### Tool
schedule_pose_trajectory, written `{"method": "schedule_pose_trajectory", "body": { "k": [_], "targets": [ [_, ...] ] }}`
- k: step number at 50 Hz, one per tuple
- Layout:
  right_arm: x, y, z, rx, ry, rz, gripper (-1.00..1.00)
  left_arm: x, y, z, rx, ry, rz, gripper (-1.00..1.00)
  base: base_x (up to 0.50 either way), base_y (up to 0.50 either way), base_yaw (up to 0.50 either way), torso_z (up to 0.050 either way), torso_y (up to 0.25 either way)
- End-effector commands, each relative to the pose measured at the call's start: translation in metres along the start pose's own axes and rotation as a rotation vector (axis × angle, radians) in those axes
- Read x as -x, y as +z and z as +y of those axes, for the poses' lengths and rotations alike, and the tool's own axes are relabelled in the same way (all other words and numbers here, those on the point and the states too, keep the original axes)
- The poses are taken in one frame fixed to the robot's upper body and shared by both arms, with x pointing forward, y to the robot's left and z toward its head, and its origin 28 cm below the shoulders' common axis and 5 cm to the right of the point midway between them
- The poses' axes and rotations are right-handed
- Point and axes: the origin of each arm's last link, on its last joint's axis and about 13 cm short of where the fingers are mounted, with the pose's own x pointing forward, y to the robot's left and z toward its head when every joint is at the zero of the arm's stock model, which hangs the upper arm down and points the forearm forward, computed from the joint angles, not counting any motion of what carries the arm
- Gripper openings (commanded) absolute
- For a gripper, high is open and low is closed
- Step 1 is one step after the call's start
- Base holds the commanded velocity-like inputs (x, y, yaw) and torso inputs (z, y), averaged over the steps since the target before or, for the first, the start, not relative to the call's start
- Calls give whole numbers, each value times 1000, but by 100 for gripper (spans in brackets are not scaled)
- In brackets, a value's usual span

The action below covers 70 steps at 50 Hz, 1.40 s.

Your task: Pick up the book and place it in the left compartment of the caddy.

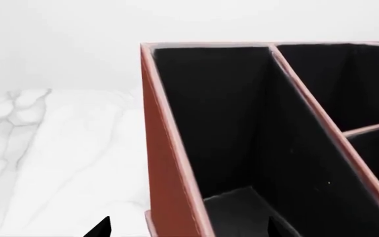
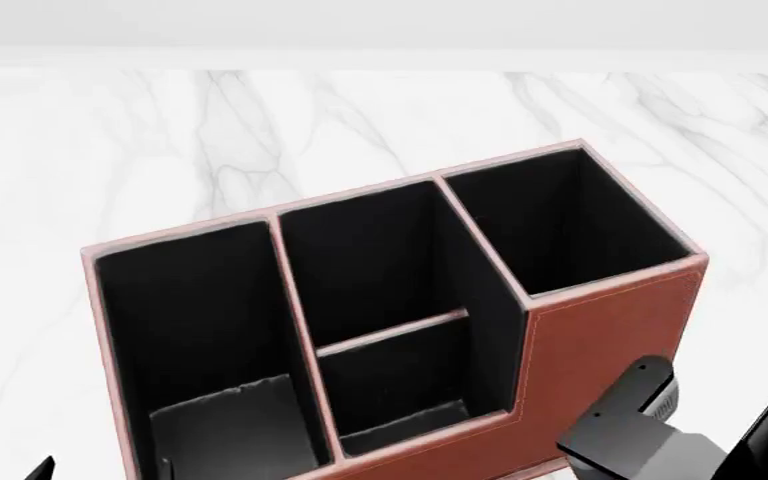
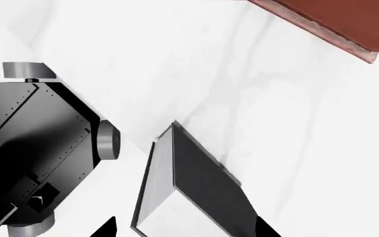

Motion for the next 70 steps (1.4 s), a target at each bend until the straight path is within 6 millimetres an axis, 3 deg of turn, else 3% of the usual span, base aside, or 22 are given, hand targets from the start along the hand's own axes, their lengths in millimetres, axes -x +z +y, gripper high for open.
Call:
{"method": "schedule_pose_trajectory", "body": {
  "k": [1, 9, 10, 32, 36, 46, 66, 70],
  "targets": [
    [-11, -5, 0, -19, 22, 44, 100, 1, 0, -1, 5, -3, 4, 100, 0, 0, 0, 0, 0],
    [-21, -10, 3, -13, 45, 69, 100, 1, 0, -1, 7, -6, 6, 100, 0, 0, 0, 0, 0],
    [-21, -10, 3, -13, 45, 63, -100, 1, 0, -1, 8, -6, 7, 100, 0, 0, 0, 0, 0],
    [-32, -4, 6, -28, 62, 12, -100, 0, 0, -1, 10, -7, 10, 100, 0, 0, 1, -1, 0],
    [-30, 7, 2, -134, 47, -116, -100, 0, 0, -1, 11, -6, 9, 100, 0, 1, 2, -3, 0],
    [-29, 20, -3, -253, 40, -250, -100, 0, 0, 0, 9, -4, 8, 100, 1, 1, 4, -2, 0],
    [-27, 31, 1, -295, 95, -312, -100, 1, 0, 0, 7, -10, 8, 100, 0, 0, 0, 0, 0],
    [-15, 32, 0, -318, 78, -323, -100, 1, 0, 0, 6, -10, 9, 100, 0, 0, 0, -3, 0]
  ]
}}
